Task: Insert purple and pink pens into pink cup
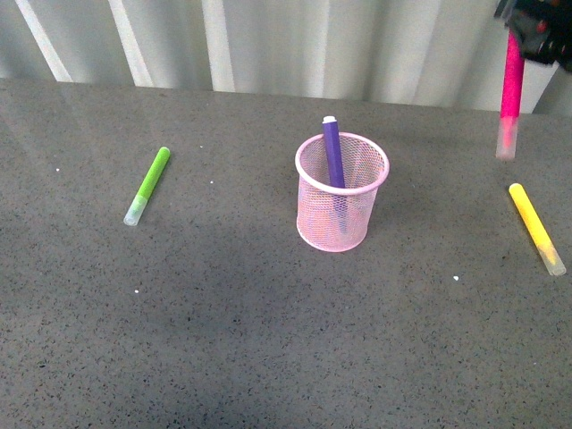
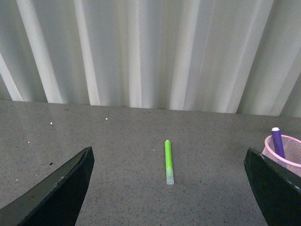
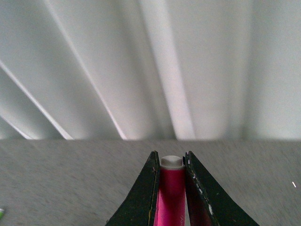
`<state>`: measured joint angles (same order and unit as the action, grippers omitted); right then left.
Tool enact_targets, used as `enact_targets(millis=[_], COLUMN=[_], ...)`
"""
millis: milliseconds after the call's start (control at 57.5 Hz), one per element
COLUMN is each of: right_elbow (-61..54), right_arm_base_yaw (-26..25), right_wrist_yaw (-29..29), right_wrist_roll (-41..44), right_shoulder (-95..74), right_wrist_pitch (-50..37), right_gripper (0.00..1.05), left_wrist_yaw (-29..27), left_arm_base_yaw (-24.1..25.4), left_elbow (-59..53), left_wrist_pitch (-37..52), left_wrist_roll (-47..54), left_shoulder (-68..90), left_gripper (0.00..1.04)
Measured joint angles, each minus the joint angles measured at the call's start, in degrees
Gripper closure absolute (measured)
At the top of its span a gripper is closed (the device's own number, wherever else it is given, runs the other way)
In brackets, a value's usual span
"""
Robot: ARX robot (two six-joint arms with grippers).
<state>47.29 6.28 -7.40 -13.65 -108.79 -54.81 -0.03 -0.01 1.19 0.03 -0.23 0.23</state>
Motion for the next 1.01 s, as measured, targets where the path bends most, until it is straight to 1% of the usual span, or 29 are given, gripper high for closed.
enact_targets(millis=[122, 209, 469, 730, 1008], right_elbow=[-2.0, -2.0, 0.5, 4.9, 8.2], right_arm_base_yaw=[4.1, 6.9, 12.1, 15.2, 16.1], right_wrist_yaw=[-2.9, -4.2, -5.4, -6.4, -6.6], right_wrist_roll=[1.9, 3.5, 6.2, 6.5, 6.3], right_shoulder=[5.7, 6.8, -0.2, -7.8, -13.5], right_wrist_pitch=[-6.5, -9.2, -11.9, -13.6, -14.1], right_gripper=[0.94, 0.94, 0.94, 0.94, 0.94], left_wrist_yaw=[0.0, 0.0, 0.0, 0.0, 0.0], left_arm_base_yaw=[0.0, 0.0, 0.0, 0.0, 0.0], left_elbow=[0.0, 0.0, 0.0, 0.0, 0.0], left_wrist_pitch=[0.0, 0.0, 0.0, 0.0, 0.0], left_wrist_roll=[0.0, 0.0, 0.0, 0.0, 0.0], left_shoulder=[0.0, 0.0, 0.0, 0.0, 0.0], left_gripper=[0.07, 0.07, 0.07, 0.07, 0.07])
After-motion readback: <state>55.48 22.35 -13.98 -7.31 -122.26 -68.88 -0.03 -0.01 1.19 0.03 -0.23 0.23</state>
